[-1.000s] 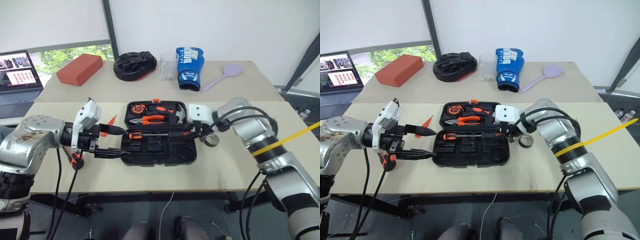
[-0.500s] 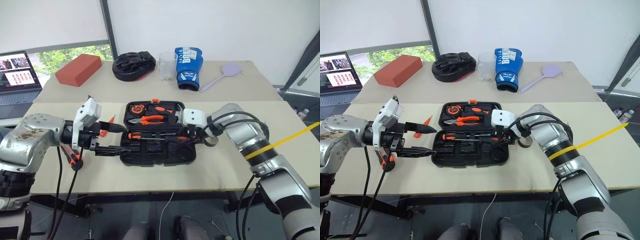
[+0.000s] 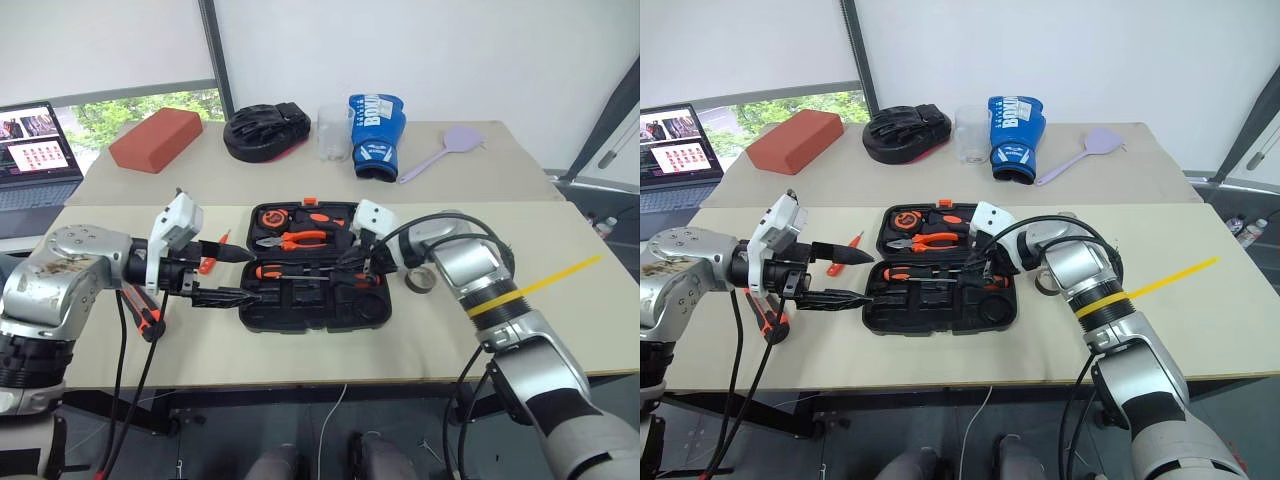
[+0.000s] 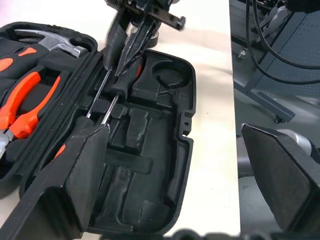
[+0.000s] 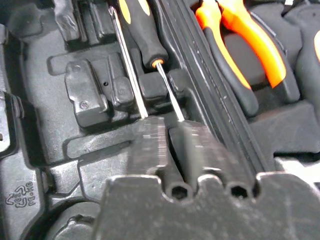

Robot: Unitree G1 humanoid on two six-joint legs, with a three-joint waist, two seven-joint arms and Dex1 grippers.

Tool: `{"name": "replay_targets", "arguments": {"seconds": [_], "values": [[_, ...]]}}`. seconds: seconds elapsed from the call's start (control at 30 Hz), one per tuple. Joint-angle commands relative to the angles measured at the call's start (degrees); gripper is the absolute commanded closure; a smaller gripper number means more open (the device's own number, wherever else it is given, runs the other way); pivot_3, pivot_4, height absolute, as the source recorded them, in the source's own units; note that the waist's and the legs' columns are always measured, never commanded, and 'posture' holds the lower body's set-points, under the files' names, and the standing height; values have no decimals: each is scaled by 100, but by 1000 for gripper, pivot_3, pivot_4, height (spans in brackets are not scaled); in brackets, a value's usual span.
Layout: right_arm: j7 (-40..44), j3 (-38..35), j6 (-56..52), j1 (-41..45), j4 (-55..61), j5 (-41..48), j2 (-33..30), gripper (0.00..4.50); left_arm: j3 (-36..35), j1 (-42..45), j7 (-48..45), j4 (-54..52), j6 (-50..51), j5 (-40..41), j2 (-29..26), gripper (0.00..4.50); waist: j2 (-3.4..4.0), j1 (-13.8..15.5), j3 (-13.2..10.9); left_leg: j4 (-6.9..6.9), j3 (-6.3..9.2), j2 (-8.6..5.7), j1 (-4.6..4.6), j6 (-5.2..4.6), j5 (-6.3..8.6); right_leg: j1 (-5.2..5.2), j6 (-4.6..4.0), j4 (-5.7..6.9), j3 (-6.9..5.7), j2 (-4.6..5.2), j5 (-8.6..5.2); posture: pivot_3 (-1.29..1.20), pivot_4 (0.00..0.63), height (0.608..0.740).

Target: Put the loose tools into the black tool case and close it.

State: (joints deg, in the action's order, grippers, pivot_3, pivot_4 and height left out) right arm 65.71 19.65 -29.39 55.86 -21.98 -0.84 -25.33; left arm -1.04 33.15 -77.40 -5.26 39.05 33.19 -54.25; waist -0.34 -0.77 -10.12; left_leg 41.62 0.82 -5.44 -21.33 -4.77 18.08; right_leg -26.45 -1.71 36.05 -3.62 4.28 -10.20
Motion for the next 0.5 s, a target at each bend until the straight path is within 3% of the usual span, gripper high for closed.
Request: {"name": "replay_targets", "arguments": {"seconds": [0.03,0.3,0.5], "values": [[32,78,62,-60,198,5,57,4457,-38,142,-57,14,-129,-25,-16,0,0,-1,0,0,0,0,0,0,0,0,0,0,0,0,0,0,150,740],[-181,878,910,-436,-194,-769,64,4457,45,236,-68,150,-206,-130,60,0,1,-10,3,0,-1,0,27,1,1,22,0,2,3,-1,0,0,150,740],[-331,729,1069,-407,-291,-847,219,4457,47,235,-42,218,-253,-178,111,0,-6,-32,8,-1,-5,0,59,55,17,42,0,11,16,-3,0,0,150,740]]}}
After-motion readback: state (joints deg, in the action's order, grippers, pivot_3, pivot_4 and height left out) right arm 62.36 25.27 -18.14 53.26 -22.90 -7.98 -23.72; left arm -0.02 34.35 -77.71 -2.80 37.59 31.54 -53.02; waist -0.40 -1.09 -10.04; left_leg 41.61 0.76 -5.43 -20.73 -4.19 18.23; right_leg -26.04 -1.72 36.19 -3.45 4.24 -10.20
